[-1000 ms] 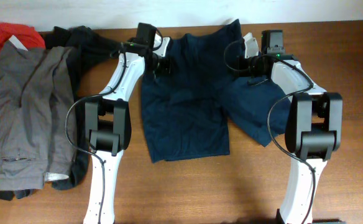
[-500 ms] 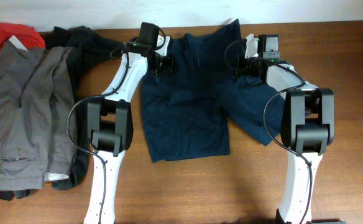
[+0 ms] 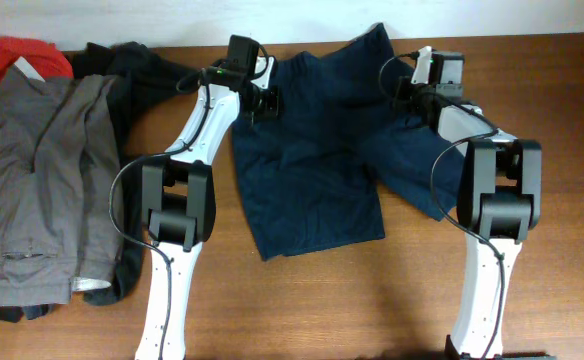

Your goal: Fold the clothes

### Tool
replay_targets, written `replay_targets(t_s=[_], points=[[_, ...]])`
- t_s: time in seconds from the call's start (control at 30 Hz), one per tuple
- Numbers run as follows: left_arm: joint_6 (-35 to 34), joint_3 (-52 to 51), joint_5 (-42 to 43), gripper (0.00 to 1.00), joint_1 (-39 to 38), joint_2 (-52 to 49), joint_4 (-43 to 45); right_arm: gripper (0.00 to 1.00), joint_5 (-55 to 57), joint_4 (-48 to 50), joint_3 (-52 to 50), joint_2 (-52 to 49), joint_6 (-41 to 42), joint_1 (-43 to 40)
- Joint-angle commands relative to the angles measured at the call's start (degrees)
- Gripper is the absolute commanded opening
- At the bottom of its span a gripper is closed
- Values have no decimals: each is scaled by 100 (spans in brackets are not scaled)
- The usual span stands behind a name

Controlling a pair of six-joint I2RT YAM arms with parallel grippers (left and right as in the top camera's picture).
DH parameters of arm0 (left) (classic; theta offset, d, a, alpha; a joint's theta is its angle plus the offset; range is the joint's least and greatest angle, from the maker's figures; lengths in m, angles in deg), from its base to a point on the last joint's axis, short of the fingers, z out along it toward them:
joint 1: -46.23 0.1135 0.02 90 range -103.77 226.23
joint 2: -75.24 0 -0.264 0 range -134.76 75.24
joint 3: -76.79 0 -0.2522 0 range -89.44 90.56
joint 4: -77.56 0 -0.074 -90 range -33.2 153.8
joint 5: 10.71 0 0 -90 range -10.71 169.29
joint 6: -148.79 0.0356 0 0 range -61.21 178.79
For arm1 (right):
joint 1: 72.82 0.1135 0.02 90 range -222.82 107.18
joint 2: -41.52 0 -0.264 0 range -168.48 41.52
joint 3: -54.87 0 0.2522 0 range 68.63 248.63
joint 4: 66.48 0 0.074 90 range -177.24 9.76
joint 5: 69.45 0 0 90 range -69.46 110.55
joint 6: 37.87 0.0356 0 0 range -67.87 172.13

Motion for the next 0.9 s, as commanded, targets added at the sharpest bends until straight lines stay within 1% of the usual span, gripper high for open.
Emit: replay_targets(t_s=[0.0, 0.1, 0.2, 0.33, 0.37, 0.4, 0.47, 0.5, 0.57, 0.67, 0.73, 0.87], points=[[-68, -94, -955, 46, 131, -363, -107, 4, 728, -256, -133, -616, 70, -730], [-61, -94, -1272, 48, 164, -363, -107, 4, 328, -455, 136, -616, 70, -890], [85, -74, -1370, 53, 225, -356, -116, 4, 50, -879, 527, -599, 66, -931], [260, 35, -1375, 67, 260, -188, -240, 4, -302, -1700, 1292, -492, -90, -885], [337, 83, -1379, 72, 260, -129, -269, 4, -330, -1886, 1475, -455, -133, -861], [417, 146, -1379, 79, 260, -52, -310, 6, -328, -2124, 1707, -413, -192, -837], [584, 286, -1394, 94, 260, 118, -402, 14, -328, -2704, 2238, -341, -302, -769], [612, 337, -1403, 99, 260, 214, -442, 21, -330, -3038, 2540, -315, -332, -734], [621, 431, -1436, 99, 260, 428, -566, 32, -339, -3812, 3187, -295, -415, -656], [619, 514, -1432, 99, 258, 750, -903, 51, -348, -4972, 4083, -295, -533, -527], [619, 518, -1432, 99, 256, 970, -1233, 56, -343, -5746, 4614, -293, -612, -417], [616, 518, -1410, 99, 254, 1355, -2221, 59, -343, -7097, 5274, -293, -870, -184]])
